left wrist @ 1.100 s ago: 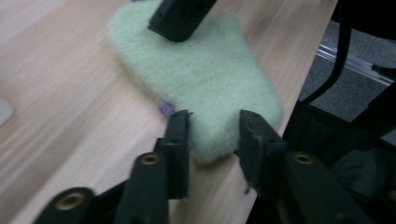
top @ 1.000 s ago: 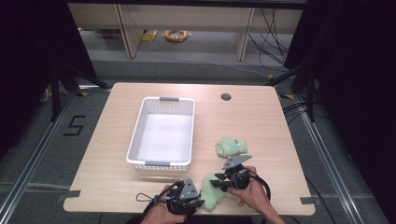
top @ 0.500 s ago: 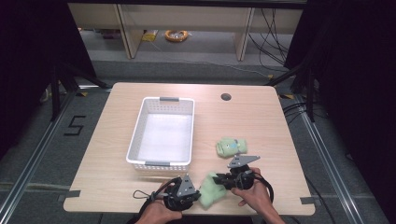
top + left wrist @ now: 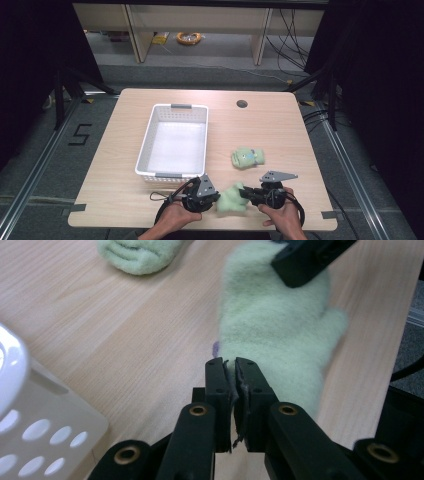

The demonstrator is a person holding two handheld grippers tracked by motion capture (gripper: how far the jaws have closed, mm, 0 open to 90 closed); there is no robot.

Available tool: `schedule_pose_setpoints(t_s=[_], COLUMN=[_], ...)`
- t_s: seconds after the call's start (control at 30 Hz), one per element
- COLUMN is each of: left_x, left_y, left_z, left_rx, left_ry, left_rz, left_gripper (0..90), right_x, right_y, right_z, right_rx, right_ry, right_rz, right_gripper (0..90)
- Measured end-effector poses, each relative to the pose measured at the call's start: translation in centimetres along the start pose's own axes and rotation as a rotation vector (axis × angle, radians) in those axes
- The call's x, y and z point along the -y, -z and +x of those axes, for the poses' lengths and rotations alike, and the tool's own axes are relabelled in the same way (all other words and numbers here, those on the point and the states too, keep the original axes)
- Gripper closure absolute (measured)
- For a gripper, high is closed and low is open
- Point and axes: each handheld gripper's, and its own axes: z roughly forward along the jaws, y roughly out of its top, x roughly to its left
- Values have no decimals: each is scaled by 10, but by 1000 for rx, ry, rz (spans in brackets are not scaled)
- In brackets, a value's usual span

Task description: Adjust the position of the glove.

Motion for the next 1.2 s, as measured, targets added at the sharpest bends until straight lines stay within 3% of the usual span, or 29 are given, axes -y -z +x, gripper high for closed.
schedule_pose_setpoints(t_s=[0.03,0.07,0.1,0.17,0.23,0.27,0.3,0.33,0.43,0.5,0.57,0.63,0.67,0.7,0.73,0.87,0.93,0.97,1.0,1.03,1.07,1.13,1.2], left_x=[0,1,2,4,5,6,6,8,8,8,9,10,11,11,11,10,9,8,7,7,8,8,11], left_y=[-2,-3,-7,-9,-10,-11,-11,-12,-12,-12,-13,-12,-13,-11,-11,-6,-1,1,7,7,8,14,20], left_z=[0,1,0,-1,0,0,0,-1,-1,0,0,2,2,4,3,4,1,2,2,2,0,1,1], left_rx=[-1,4,1,3,5,5,8,11,3,-7,7,2,3,-5,-2,1,-2,-1,-4,-4,7,6,10], left_ry=[3,-23,-12,4,-11,4,-6,25,20,12,21,25,45,22,53,43,56,54,41,41,74,75,115], left_rz=[5,14,18,22,27,18,33,19,21,35,33,31,29,38,23,18,5,0,-1,-1,-23,-26,-30], left_gripper=[847,847,847,847,846,844,844,843,840,838,834,830,840,833,821,799,777,760,733,713,684,646,583], right_x=[2,4,7,13,15,16,16,16,18,18,18,19,18,18,16,12,11,12,10,9,8,7,2], right_y=[1,2,1,-1,-2,-2,-3,-3,-6,-5,-5,-6,-4,-3,-2,0,0,-2,1,2,4,5,8], right_z=[2,1,3,3,5,3,3,2,0,0,0,0,0,0,-1,1,1,0,-3,-6,-7,-8,-12], right_rx=[-12,10,6,25,27,53,61,76,64,87,87,94,100,103,91,86,110,129,128,133,144,136,135], right_ry=[-32,-8,-21,17,0,31,38,42,23,19,4,-10,-20,-20,11,-4,9,13,13,16,7,7,27], right_rz=[-3,0,7,49,57,64,79,89,111,111,132,105,133,133,113,97,87,46,78,69,69,68,37], right_gripper=[814,811,809,799,796,789,776,767,716,657,559,529,511,490,434,382,368,365,352,348,348,348,358])
